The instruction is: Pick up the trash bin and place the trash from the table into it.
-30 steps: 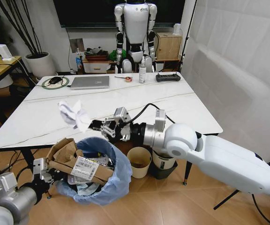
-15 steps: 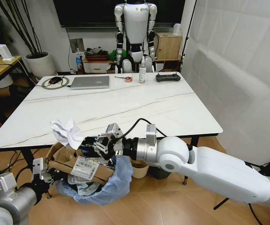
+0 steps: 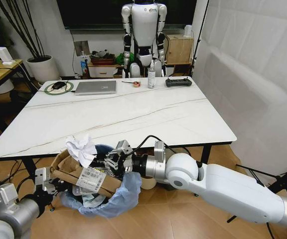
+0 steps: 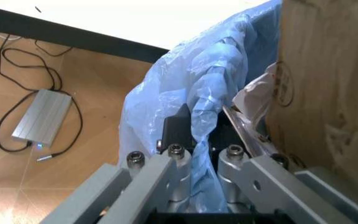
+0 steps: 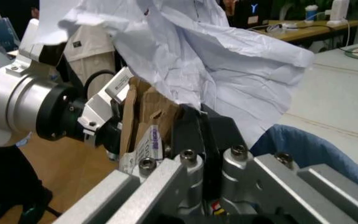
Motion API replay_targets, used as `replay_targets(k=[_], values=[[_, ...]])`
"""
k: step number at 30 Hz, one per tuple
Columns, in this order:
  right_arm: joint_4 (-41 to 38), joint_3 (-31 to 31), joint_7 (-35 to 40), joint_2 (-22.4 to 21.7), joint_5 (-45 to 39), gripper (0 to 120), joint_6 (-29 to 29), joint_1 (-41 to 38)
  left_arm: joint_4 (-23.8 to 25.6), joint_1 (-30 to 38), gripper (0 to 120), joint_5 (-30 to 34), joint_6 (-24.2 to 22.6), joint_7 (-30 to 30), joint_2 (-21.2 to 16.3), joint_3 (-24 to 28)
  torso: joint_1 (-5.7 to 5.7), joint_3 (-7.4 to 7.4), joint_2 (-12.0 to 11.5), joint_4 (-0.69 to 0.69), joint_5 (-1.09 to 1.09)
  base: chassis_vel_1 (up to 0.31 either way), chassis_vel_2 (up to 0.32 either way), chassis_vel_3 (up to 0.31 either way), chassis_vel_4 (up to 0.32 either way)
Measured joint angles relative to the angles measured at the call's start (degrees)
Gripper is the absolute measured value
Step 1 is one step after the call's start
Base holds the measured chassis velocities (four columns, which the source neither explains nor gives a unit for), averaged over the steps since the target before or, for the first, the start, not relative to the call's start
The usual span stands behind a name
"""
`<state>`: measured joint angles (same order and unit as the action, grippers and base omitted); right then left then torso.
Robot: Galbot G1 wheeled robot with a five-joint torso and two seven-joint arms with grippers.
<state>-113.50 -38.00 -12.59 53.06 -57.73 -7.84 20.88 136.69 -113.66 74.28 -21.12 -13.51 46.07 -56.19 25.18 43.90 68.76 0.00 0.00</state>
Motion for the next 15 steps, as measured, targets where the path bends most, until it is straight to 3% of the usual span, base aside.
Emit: replay_targets(k=[15], values=[[-0.85, -0.20, 0.11, -0.54, 0.23, 0, -0.11, 0.17, 0.06, 0.14, 0, -0.02, 0.01, 0.02, 0.02, 0.00, 0.00, 0.00, 0.00, 0.00, 0.00, 0.000, 0.000, 0.000, 0.000]])
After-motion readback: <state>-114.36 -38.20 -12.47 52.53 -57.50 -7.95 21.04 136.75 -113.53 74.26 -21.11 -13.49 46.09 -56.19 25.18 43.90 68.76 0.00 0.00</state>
